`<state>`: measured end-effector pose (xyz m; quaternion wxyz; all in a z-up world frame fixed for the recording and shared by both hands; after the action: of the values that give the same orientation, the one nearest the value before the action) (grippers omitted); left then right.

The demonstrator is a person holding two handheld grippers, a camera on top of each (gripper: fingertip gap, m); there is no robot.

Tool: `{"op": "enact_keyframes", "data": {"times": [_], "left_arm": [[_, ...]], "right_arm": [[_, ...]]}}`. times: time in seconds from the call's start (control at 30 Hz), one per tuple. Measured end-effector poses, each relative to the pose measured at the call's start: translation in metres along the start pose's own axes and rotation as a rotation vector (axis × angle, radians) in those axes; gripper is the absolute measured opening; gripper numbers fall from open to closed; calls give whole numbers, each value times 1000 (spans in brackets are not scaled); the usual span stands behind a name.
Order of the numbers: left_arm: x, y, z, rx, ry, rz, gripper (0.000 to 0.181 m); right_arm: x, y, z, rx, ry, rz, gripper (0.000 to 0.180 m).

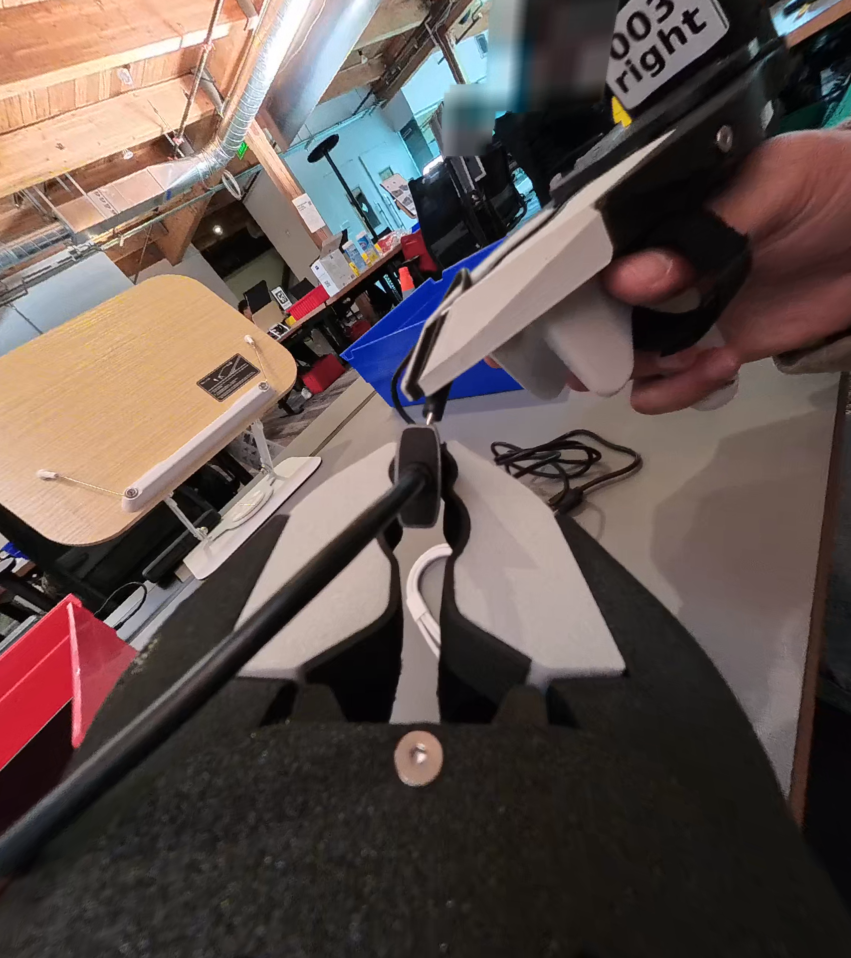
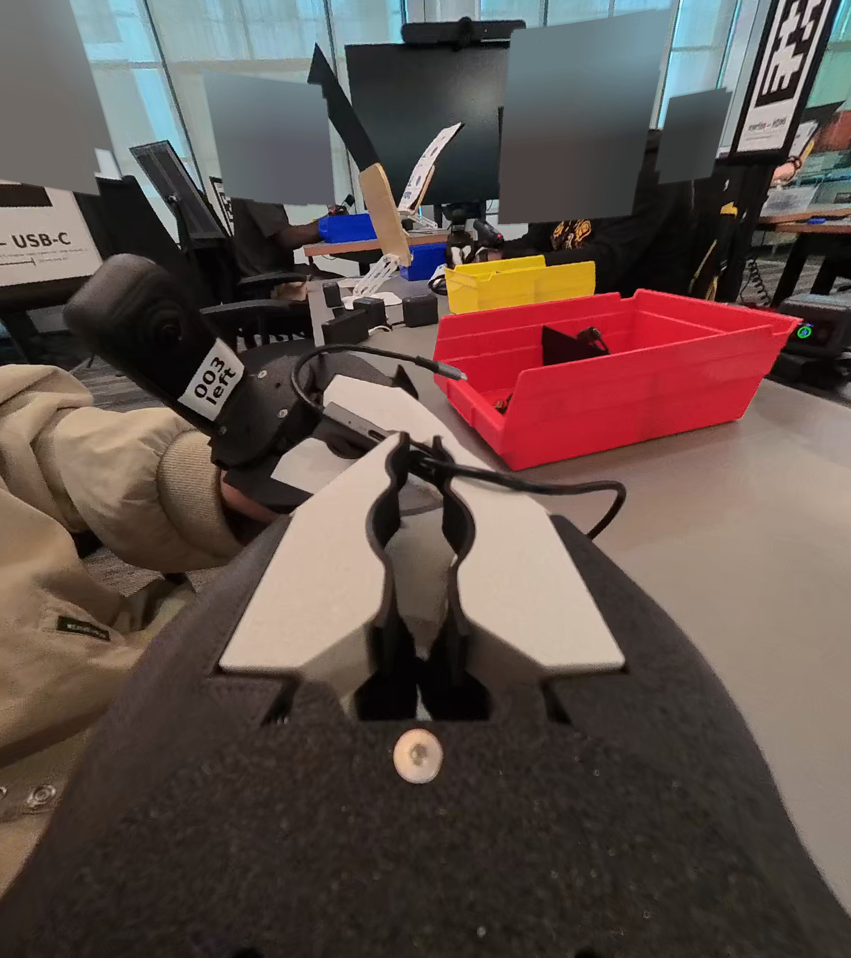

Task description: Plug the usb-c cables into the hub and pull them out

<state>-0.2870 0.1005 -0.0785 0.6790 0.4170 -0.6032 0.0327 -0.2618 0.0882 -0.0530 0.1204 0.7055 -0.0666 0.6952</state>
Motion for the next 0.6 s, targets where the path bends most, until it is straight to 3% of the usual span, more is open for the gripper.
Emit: {"op": "enact_keyframes", "data": {"times": [0.6], "left_arm": [[-16, 0, 3, 19, 111, -176, 10]], "right_arm": [[-19, -6, -8, -40, 44, -176, 9]]}}
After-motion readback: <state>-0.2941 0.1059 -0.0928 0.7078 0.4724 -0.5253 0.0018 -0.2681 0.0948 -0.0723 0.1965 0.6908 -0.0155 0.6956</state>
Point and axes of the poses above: each gripper's, where its closed fingertips meet, z back along the fingers, x out of its top, y = z × x across the jaws, the point moved 2 cm from there along z, back along the fingers, and after that the axes turned 8 degrees about x, right-handed, at the moved point
